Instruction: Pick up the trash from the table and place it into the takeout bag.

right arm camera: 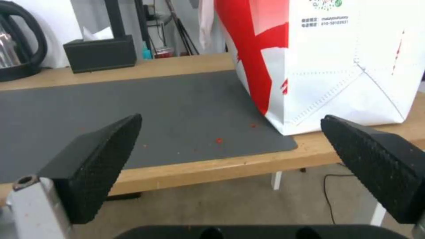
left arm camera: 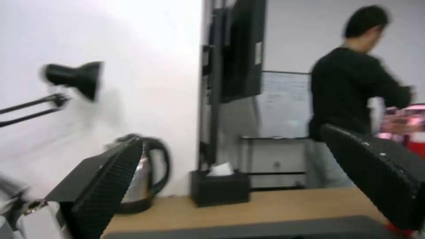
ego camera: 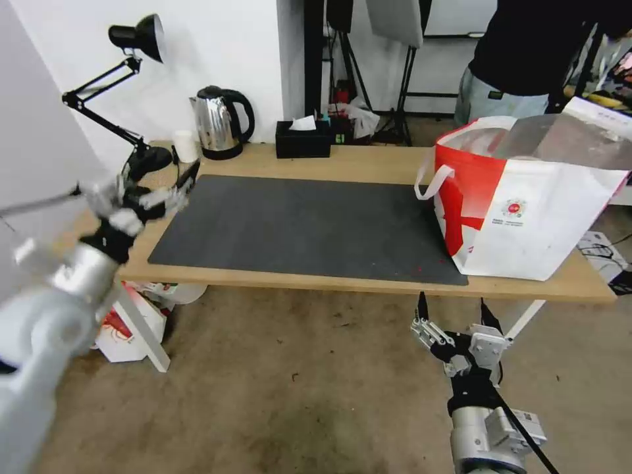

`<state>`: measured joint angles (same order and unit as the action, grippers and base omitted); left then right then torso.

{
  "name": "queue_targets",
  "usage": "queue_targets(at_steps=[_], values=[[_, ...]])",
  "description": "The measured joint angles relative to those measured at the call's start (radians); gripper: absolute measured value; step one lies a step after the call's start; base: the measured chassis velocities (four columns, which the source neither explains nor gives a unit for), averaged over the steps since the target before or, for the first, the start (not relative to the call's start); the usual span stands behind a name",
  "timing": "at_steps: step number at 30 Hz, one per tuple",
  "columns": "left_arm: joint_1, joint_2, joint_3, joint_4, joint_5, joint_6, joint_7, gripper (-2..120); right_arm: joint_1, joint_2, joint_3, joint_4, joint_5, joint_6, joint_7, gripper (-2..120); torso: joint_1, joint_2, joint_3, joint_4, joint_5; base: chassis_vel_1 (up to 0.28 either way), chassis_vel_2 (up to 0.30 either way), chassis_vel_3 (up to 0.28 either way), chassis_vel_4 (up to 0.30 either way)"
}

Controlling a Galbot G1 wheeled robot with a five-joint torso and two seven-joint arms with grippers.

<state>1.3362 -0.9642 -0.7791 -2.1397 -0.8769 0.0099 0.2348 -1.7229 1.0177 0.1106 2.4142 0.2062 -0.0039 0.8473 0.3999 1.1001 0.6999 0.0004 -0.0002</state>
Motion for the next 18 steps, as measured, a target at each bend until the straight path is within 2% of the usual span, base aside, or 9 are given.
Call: queue_targets(at_steps=[1, 4, 5, 8, 9, 10, 14, 15, 18], values=[[0.0, 0.0, 0.0, 0.0, 0.0, 0.0, 0.0, 100, 0.0, 0.0, 0.0, 0.0, 0.0, 0.0, 0.0, 100, 0.0, 0.0, 0.0, 0.0, 0.0, 0.0, 0.0, 0.0, 0.0], [0.16, -0.228, -0.03, -0.078, 0.244, -0.086, -0.018, 100, 0.0, 0.0, 0.0, 0.0, 0.0, 0.0, 0.0, 100, 0.0, 0.0, 0.0, -0.0003, 0.0006, 0.0, 0.0, 0.0, 0.0], [0.16, -0.228, -0.03, -0.078, 0.244, -0.086, -0.018, 100, 0.0, 0.0, 0.0, 0.0, 0.0, 0.0, 0.0, 100, 0.0, 0.0, 0.0, -0.0003, 0.0006, 0.0, 0.0, 0.0, 0.0], [0.246, -0.384, 0.003, -0.097, 0.385, -0.15, -0.015, 100, 0.0, 0.0, 0.0, 0.0, 0.0, 0.0, 0.0, 100, 0.0, 0.0, 0.0, -0.0005, 0.0005, 0.0, 0.0, 0.0, 0.0], [0.259, -0.413, 0.011, -0.097, 0.418, -0.167, -0.015, 100, 0.0, 0.0, 0.0, 0.0, 0.0, 0.0, 0.0, 100, 0.0, 0.0, 0.0, -0.0006, 0.0006, 0.0, 0.0, 0.0, 0.0], [0.259, -0.413, 0.011, -0.097, 0.418, -0.167, -0.015, 100, 0.0, 0.0, 0.0, 0.0, 0.0, 0.0, 0.0, 100, 0.0, 0.0, 0.0, -0.0006, 0.0006, 0.0, 0.0, 0.0, 0.0], [0.305, -0.526, 0.04, -0.09, 0.507, -0.223, -0.01, 100, 0.0, 0.0, 0.0, 0.0, 0.0, 0.0, 0.0, 100, 0.0, 0.0, 0.0, -0.0005, 0.0005, 0.0, 0.0, 0.0, 0.0], [0.305, -0.526, 0.04, -0.09, 0.507, -0.223, -0.01, 100, 0.0, 0.0, 0.0, 0.0, 0.0, 0.0, 0.0, 100, 0.0, 0.0, 0.0, -0.0005, 0.0005, 0.0, 0.0, 0.0, 0.0], [0.341, -0.584, 0.079, -0.069, 0.577, -0.274, -0.014, 100, 0.0, 0.0, 0.0, 0.0, 0.0, 0.0, 0.0, 100, 0.0, 0.0, 0.0, -0.0005, 0.0005, 0.0, 0.0, 0.0, 0.0]])
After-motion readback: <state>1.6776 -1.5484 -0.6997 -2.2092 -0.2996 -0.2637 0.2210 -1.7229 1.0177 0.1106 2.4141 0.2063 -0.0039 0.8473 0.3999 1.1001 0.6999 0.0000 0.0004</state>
